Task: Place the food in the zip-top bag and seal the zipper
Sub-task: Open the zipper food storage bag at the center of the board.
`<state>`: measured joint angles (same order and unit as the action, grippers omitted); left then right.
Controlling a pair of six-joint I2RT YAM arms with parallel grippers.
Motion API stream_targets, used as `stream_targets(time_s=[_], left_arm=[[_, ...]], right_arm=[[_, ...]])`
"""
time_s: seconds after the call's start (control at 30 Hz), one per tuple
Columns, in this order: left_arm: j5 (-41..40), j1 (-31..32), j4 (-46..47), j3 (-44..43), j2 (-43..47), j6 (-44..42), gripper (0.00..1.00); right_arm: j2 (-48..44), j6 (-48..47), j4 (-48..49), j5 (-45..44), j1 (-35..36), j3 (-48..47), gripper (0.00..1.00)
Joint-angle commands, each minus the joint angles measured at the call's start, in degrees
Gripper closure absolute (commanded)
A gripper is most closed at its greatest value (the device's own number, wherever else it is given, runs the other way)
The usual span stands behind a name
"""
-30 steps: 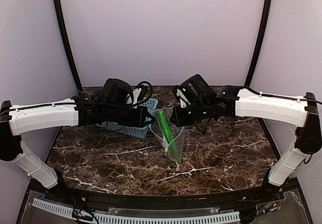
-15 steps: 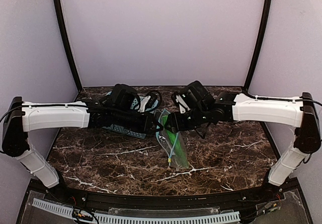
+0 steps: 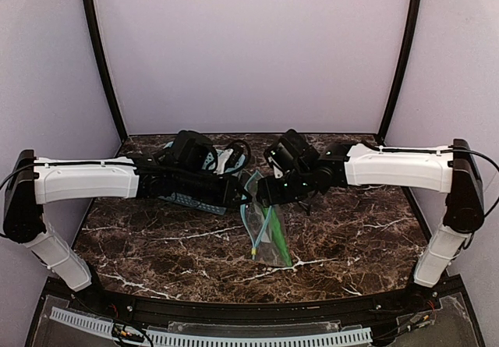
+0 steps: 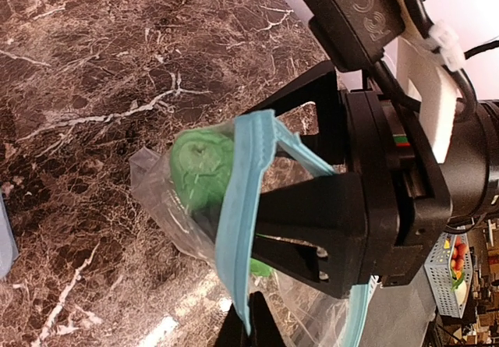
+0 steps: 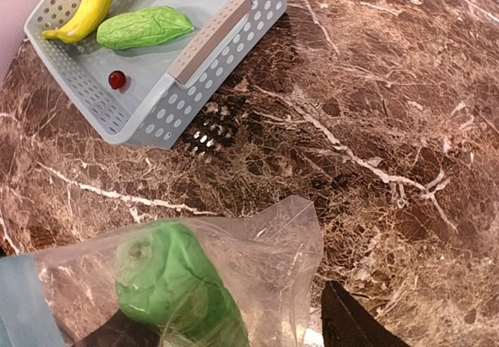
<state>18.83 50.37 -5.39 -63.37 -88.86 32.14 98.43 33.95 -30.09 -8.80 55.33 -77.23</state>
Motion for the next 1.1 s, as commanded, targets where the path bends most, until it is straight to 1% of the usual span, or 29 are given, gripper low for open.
stream_targets(time_s=[0.0,0.1,0.2,0.27,0.43,0.47,0.8,1.07], left_arm=[[-1.66,0.13,-2.88,-0.67,0.53,-0.37,0.99],[-1.36,0.11,-2.57,-0.82,0.33,-0.21,0.99],[-1.30,0.08,-2.34,-0.99,0.28,-0.11,0.99],[-1.24,0.10,-2.14,-1.11,0.31,-0.02,0.99],[-0.70,0.11,-1.83,-1.46,0.26,0.20,0.99],[-0.54,0.13,-1.76,-1.48,0.31,0.16,0.99],[0.43,0.14,-1.35,-1.23,0.94,-0.28,0.99],[0.85,0.17,-0.97,-1.14,1.55,-0.65,0.99]], right_arm=[[-2.10,-0.70,0.06,1.49,-0.31,0.30,0.30],[-4.91,-0.67,1.51,2.75,-0.36,1.36,0.26],[-6.98,-0.14,1.94,2.58,-0.31,1.86,0.26],[-7.53,-0.14,2.15,1.99,-0.37,2.03,0.29],[-5.75,-0.13,1.47,1.32,-0.32,1.58,0.44],[-5.33,-0.12,1.46,1.39,-0.36,1.48,0.46],[-2.98,-0.62,1.60,2.52,-0.32,0.77,0.47],[-0.74,-0.49,1.39,1.86,-0.32,0.24,0.56]])
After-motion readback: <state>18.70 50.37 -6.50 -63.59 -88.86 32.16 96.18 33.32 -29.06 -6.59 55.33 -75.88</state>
